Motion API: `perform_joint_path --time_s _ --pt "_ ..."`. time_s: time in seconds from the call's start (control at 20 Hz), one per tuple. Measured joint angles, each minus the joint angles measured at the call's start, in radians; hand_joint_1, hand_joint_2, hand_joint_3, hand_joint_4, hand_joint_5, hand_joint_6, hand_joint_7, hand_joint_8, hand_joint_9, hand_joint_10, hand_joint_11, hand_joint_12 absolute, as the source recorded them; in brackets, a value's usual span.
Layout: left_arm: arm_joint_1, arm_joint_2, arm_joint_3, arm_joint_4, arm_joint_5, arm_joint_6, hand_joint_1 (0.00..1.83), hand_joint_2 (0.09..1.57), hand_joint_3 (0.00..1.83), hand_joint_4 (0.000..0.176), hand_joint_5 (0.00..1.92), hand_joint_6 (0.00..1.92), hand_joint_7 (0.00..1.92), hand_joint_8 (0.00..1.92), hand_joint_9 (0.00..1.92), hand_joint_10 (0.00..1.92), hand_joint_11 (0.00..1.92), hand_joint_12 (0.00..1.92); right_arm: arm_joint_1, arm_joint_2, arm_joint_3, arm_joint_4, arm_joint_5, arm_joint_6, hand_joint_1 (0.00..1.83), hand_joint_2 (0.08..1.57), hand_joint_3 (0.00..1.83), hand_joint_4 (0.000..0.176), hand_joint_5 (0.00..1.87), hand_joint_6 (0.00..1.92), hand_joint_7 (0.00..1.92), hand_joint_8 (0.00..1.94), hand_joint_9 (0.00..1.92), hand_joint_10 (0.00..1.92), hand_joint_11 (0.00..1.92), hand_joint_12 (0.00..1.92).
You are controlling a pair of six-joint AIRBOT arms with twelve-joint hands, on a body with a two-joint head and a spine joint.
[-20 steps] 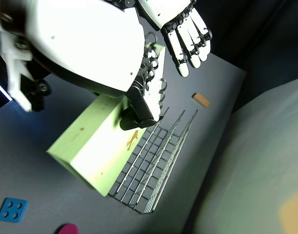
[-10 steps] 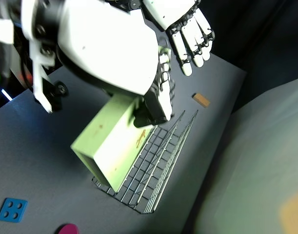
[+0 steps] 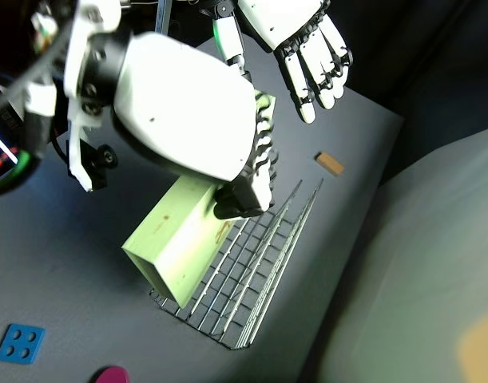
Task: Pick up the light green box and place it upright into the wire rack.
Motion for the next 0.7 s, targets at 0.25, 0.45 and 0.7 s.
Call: perform_joint_path --time_s 0.25,0.45,0.7 --pt "0.000 0.000 0.002 0.001 -0.001 0.000 0.29 1.23 0.00 0.087 0.34 0.00 0.23 0.00 0.19 0.00 0.00 0.67 -0.043 -0.022 0.056 -0.004 0.050 0.030 1.36 1.17 0.00 0.000 0.80 1.04 0.87 1.18 0.85 1.41 0.74 1.48" --pt "0.000 0.000 0.002 0.000 -0.002 0.000 0.29 1.23 0.00 0.087 0.34 0.00 0.23 0.00 0.19 0.00 0.00 0.66 -0.078 -0.041 0.097 -0.007 0.084 0.043 1.37 1.14 0.00 0.000 0.85 0.95 0.93 1.10 0.92 1.36 0.75 1.47" --pt "0.000 0.000 0.002 0.000 -0.001 0.000 0.29 1.23 0.00 0.087 0.33 0.00 0.23 0.00 0.19 0.00 0.00 0.65 -0.097 -0.065 0.153 -0.015 0.103 0.046 1.37 1.14 0.00 0.000 0.85 0.94 0.94 1.10 0.92 1.37 0.75 1.47"
